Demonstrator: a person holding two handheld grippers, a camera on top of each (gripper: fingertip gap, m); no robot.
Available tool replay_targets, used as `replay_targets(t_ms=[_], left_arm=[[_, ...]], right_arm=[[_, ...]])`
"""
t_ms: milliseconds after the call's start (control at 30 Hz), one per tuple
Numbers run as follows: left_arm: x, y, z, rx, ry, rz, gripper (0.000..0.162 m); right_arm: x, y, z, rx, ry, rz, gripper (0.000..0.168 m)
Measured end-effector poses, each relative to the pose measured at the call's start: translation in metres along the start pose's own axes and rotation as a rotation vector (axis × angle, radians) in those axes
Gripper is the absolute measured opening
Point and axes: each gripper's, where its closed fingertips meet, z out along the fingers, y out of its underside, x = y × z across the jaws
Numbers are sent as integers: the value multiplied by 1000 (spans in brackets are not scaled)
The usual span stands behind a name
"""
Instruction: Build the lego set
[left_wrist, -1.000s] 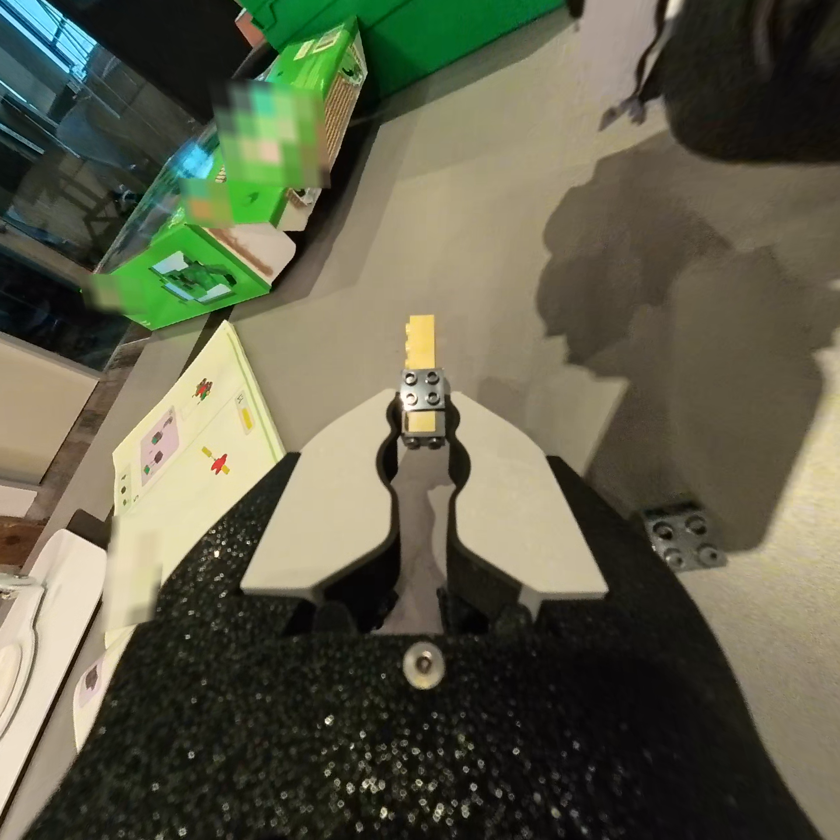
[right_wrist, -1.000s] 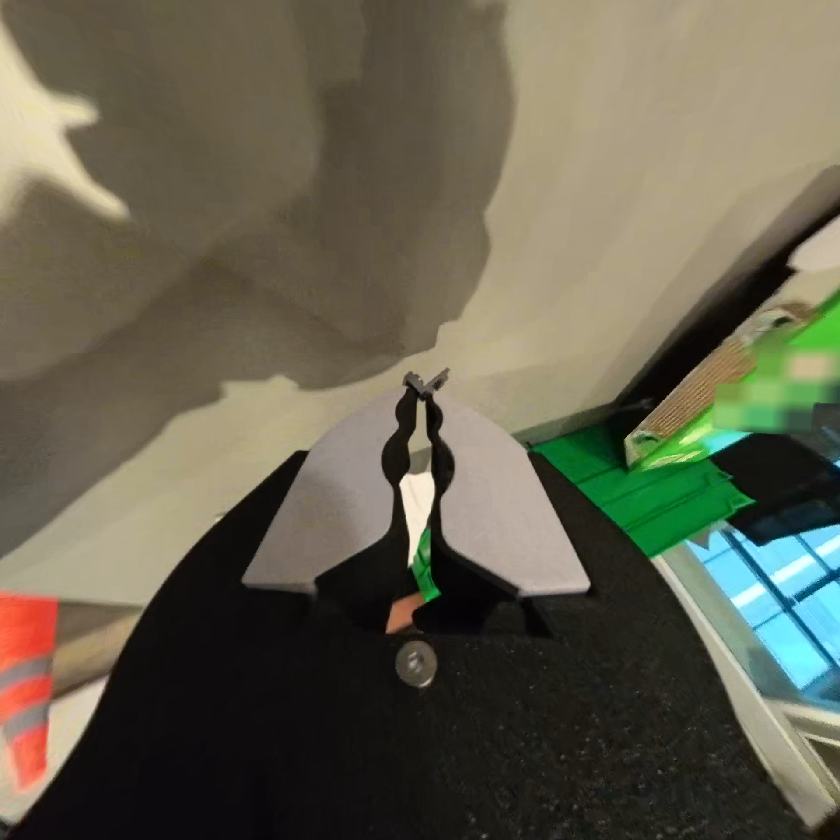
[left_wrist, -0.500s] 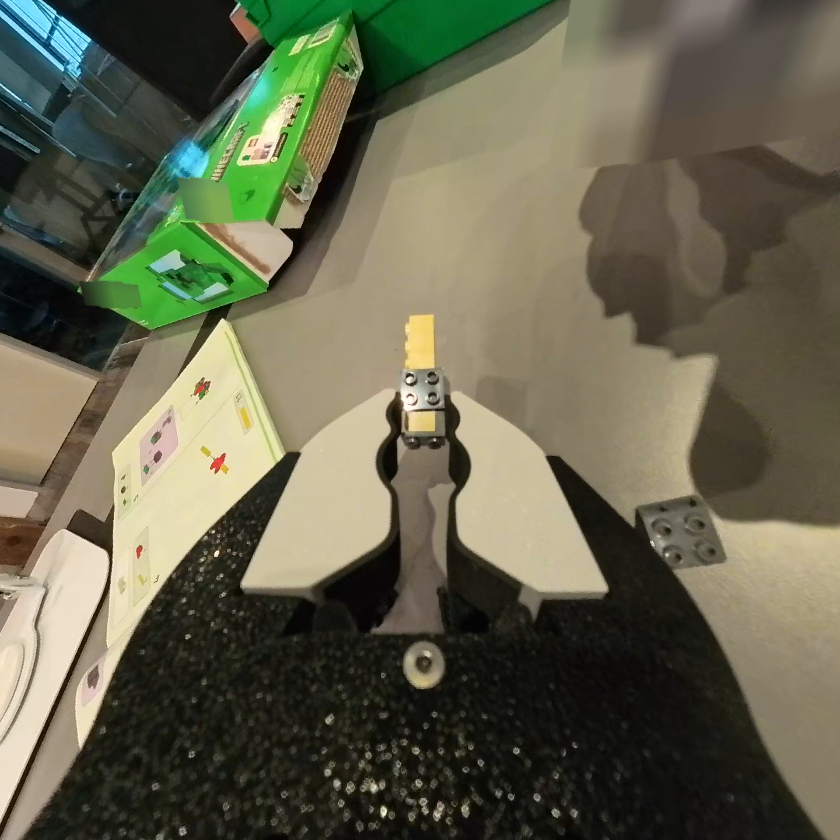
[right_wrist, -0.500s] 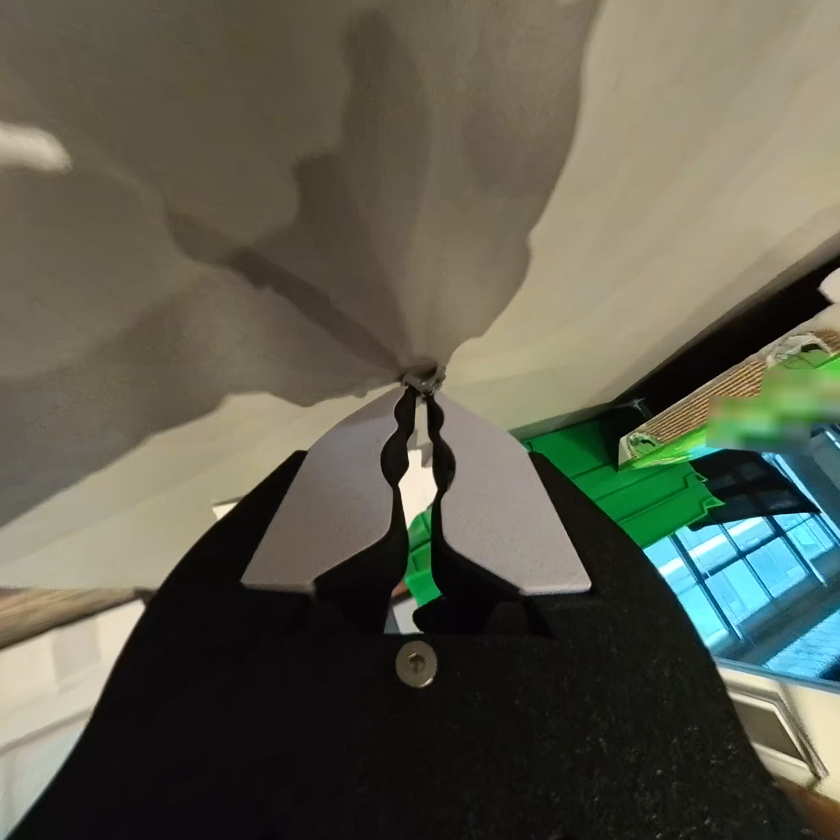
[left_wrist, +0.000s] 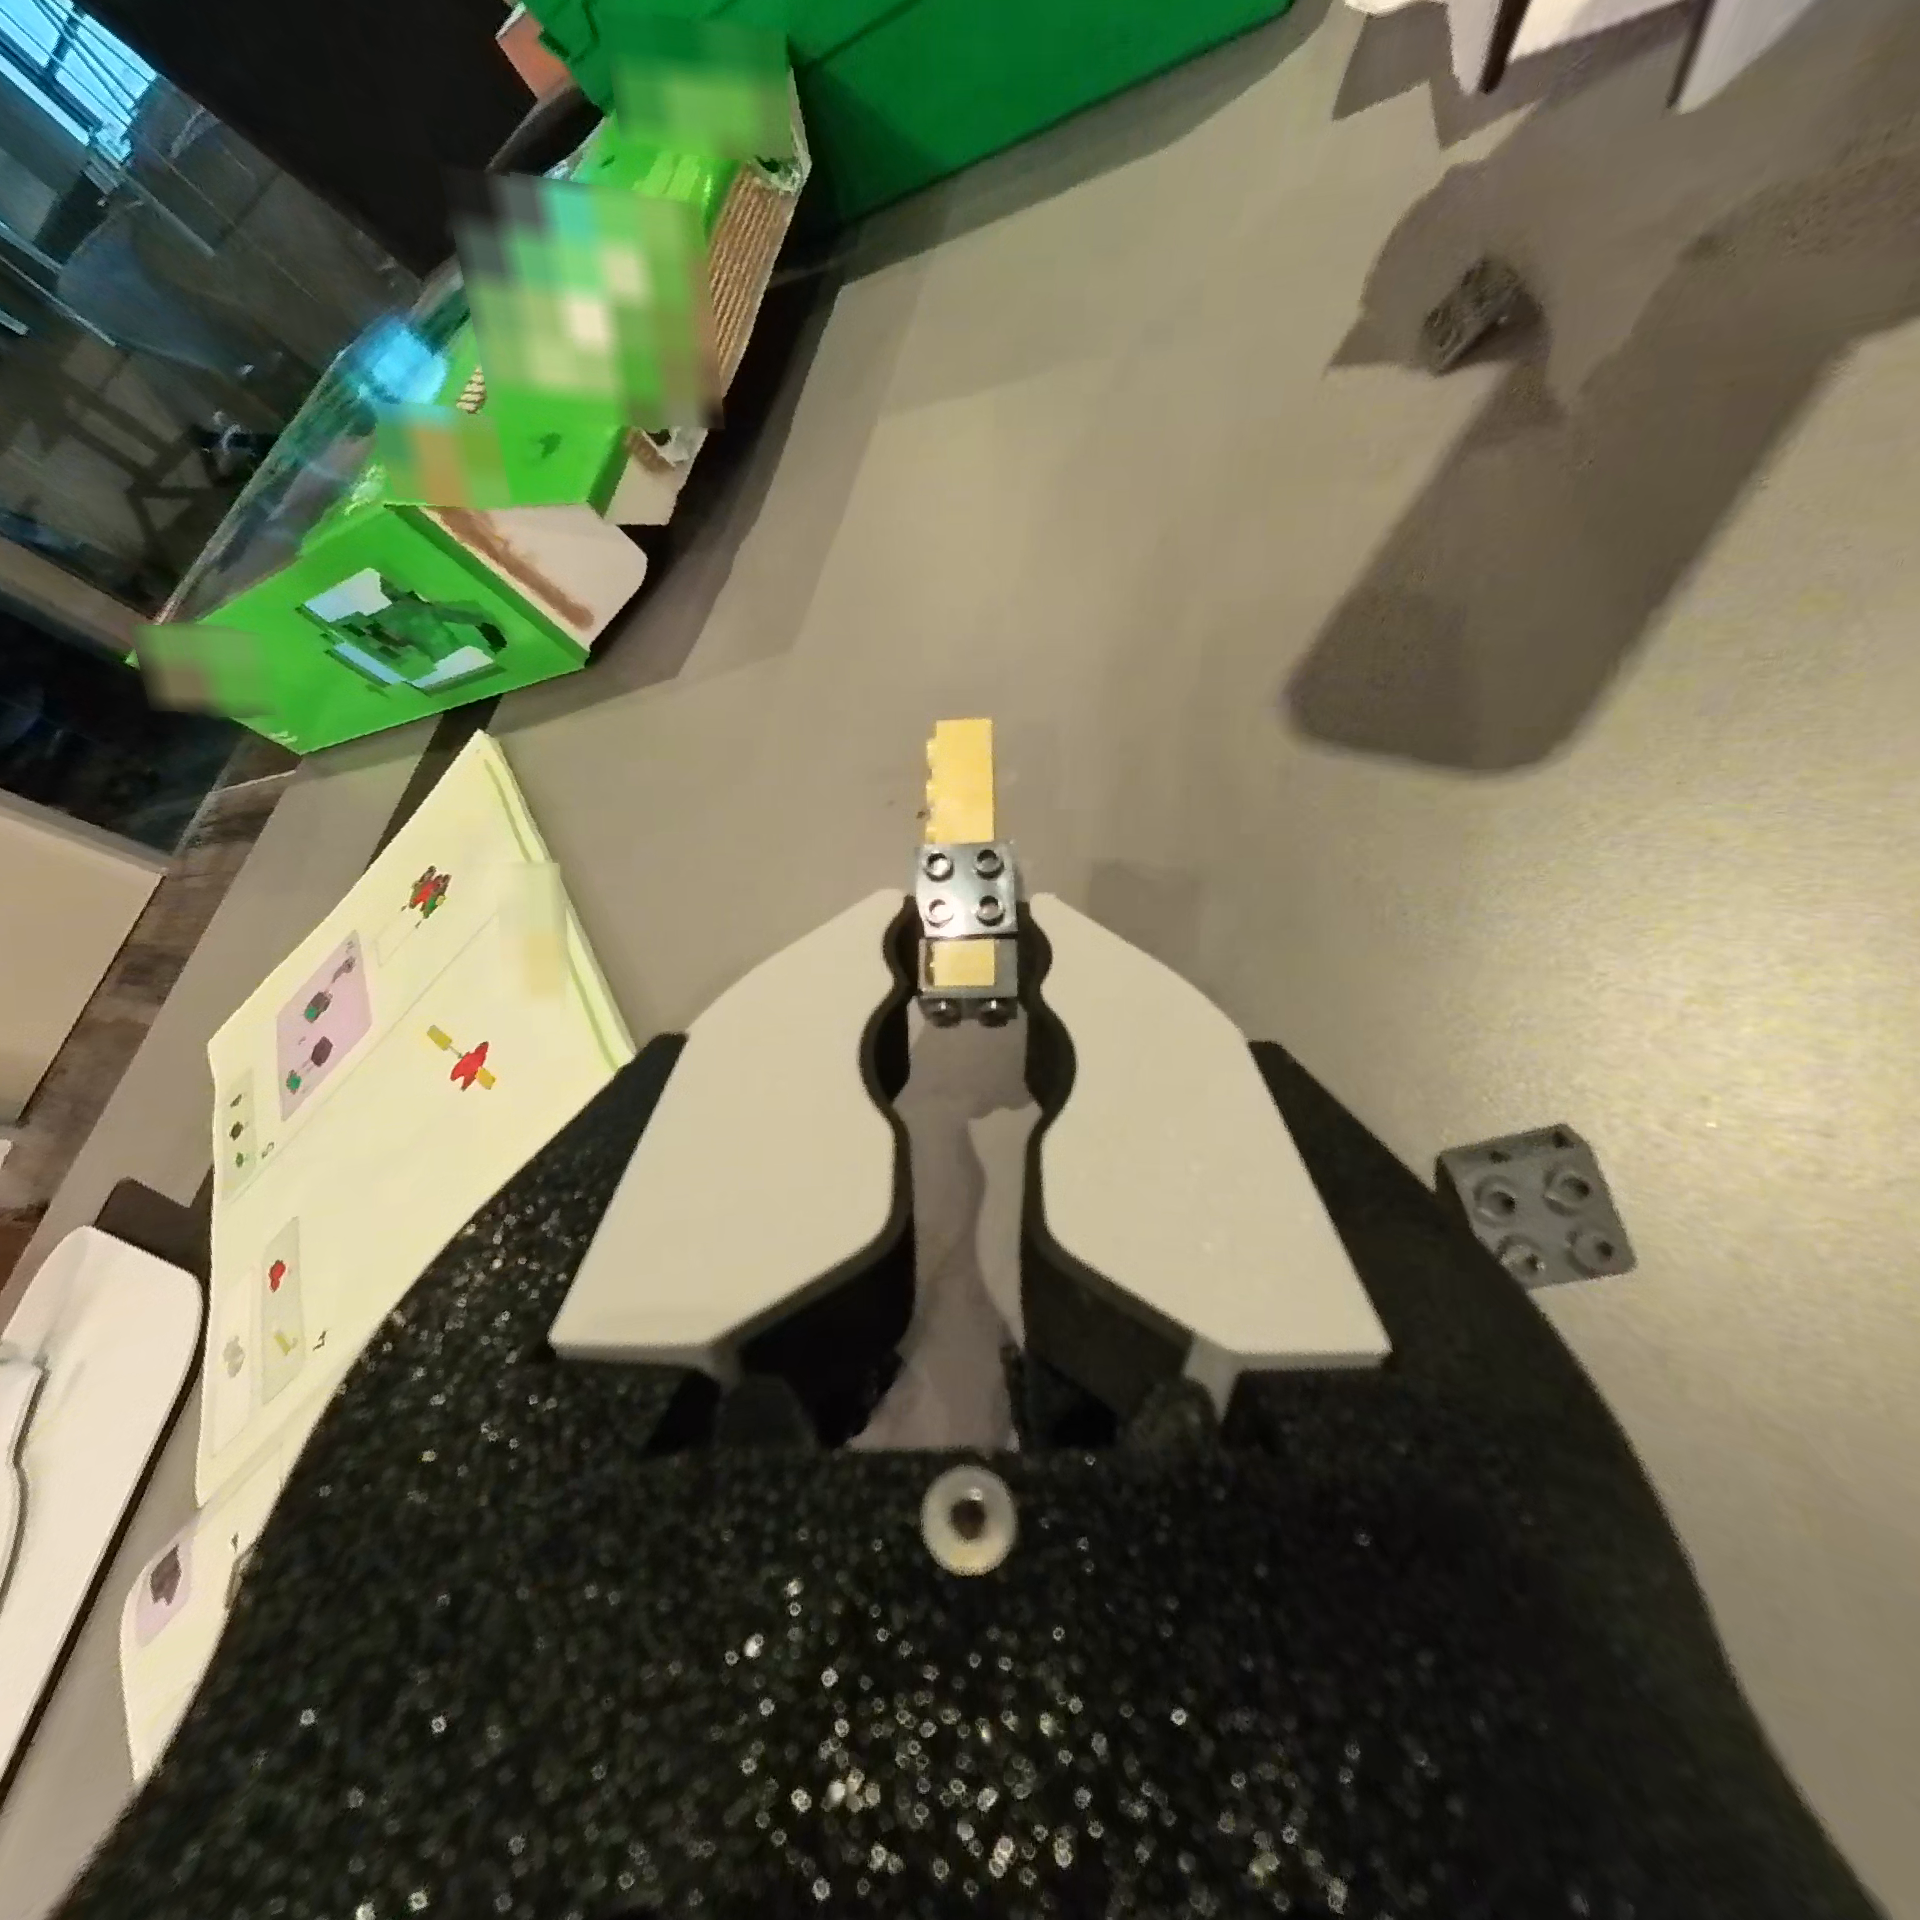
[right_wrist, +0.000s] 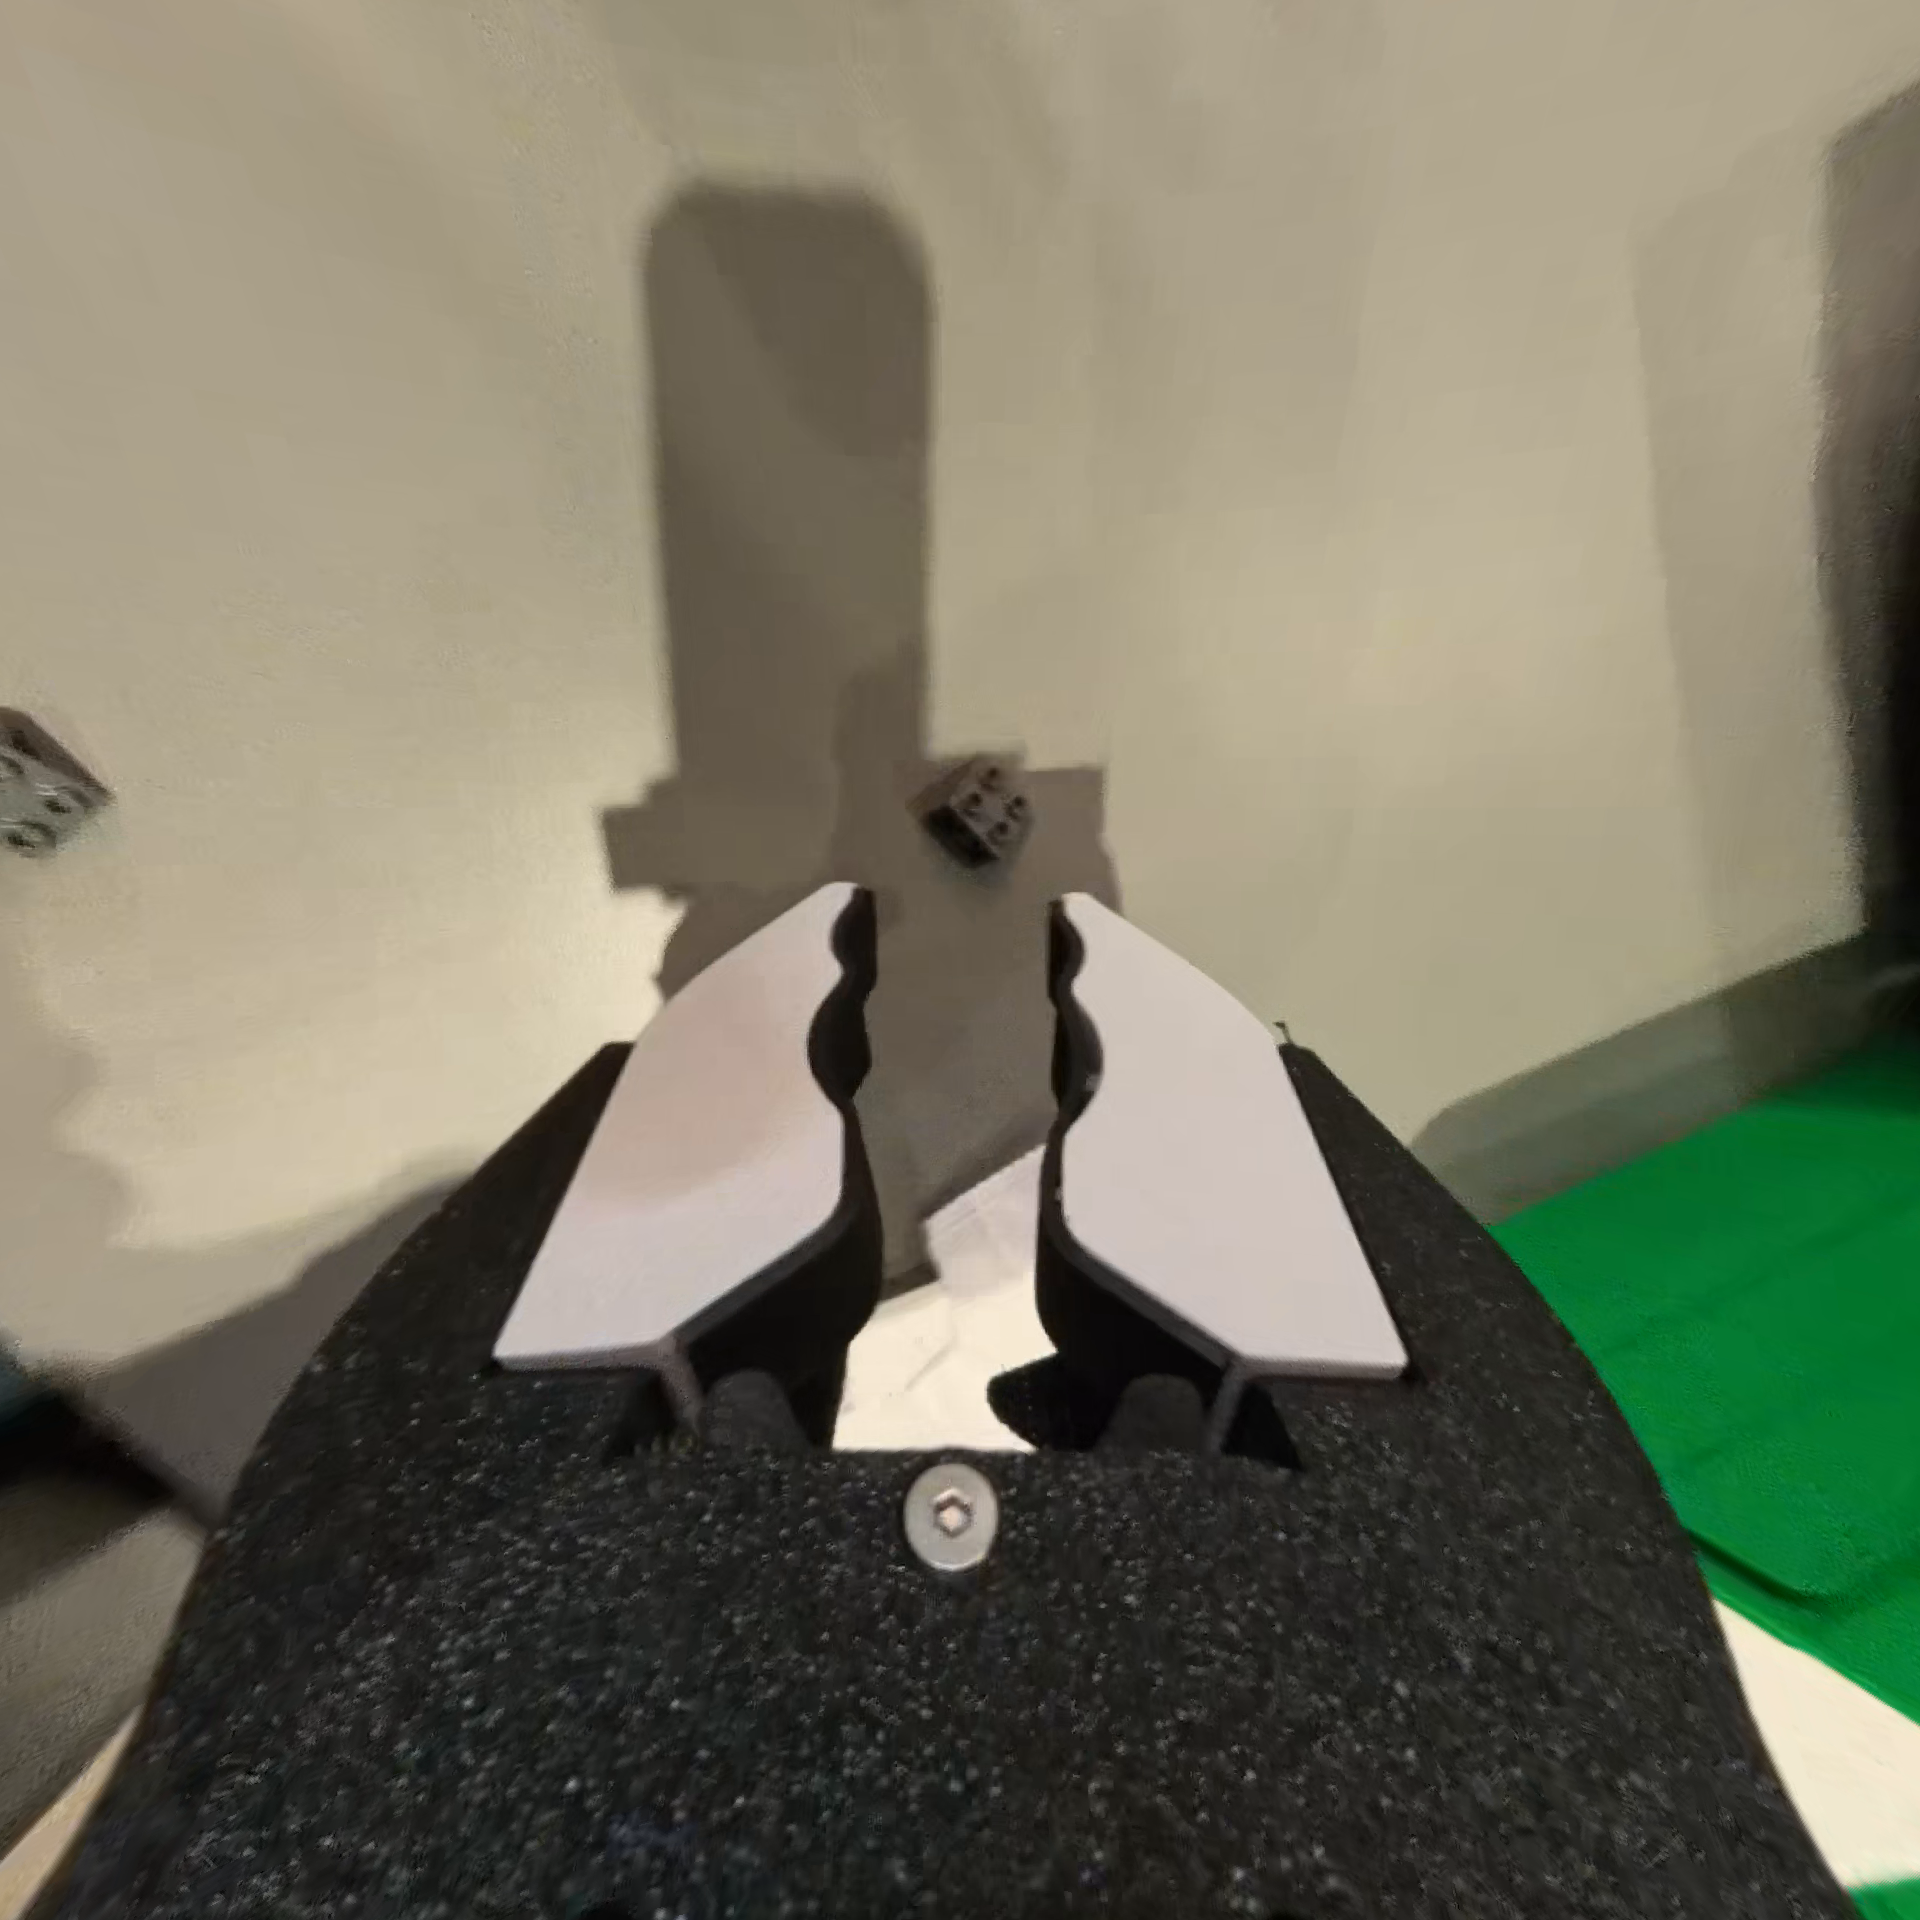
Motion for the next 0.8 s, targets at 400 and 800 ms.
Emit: replay_targets(t_ms=[400,800], left_arm=[[13,-6,-3,44,95,23,17],[32,-25,-3,105,304,-119,17]], right_arm=[[-6,-11,10,305,-89,-241,25],[0,-4,19,397,-240,-299,19]])
